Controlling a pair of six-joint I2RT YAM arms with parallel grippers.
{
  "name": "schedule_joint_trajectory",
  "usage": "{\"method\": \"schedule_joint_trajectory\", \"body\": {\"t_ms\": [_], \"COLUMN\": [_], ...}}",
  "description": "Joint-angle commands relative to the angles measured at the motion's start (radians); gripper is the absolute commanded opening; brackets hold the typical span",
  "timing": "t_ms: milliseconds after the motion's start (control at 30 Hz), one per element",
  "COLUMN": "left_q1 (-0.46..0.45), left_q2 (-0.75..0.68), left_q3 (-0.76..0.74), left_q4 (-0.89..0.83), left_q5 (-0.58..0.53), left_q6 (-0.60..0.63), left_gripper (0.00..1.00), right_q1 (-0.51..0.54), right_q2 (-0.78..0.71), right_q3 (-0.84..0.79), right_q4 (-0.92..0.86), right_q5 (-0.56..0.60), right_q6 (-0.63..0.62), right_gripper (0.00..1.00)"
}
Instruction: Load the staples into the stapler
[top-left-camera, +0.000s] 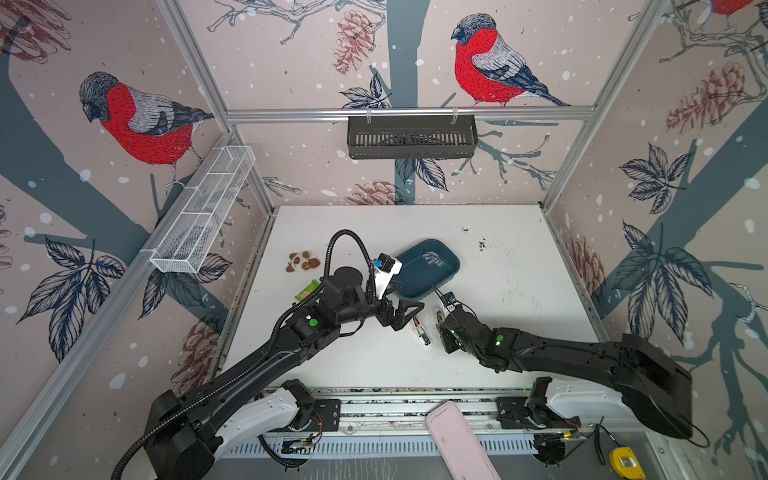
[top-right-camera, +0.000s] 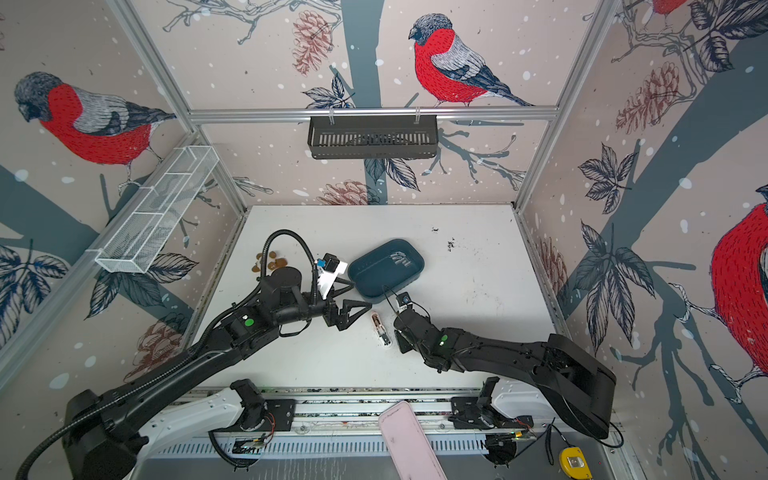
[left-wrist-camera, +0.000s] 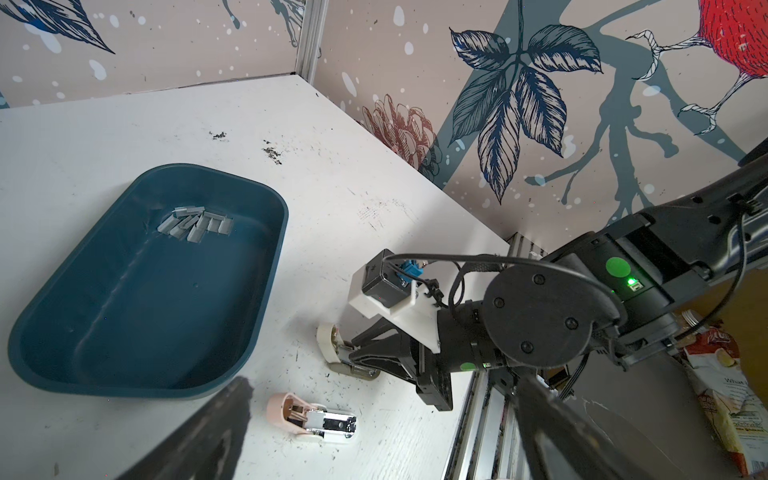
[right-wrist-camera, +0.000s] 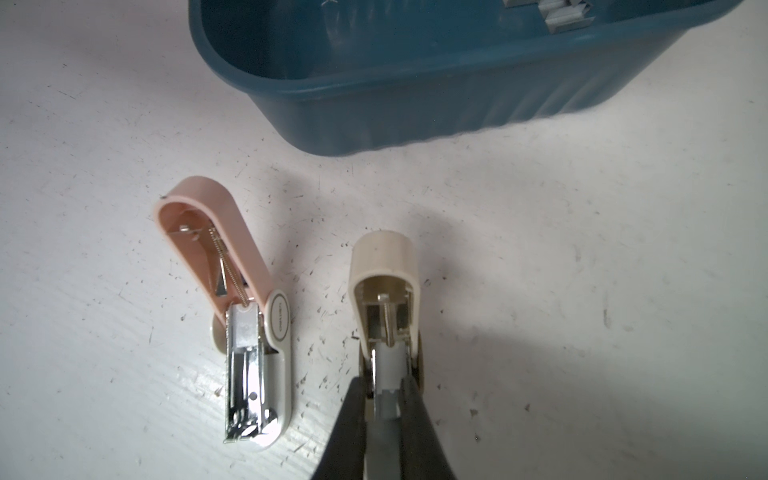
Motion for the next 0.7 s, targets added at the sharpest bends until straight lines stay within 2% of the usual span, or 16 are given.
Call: {"method": "schedule_joint_trajectory", "body": {"t_ms": [0,667], "left_q1": [-0.002,-0.003], "left_q2": [-0.005,-0.014], "left_q3": [0.005,-0.009], "left_q4": [0.057,0.058], "left_q5": [0.019,0.02], "left_q6": [0.001,-0.003], "left_gripper": [0.98,0.99], "right_q1": [0.002,0.004], "right_q2": [0.003,0.04], "right_q3": [0.004,-0.003], "right_q4": [0.018,0.012], "right_q5": [0.021,0.041], "right_q6": [-0.002,-0.001], "right_gripper": [0.09,0.08]}}
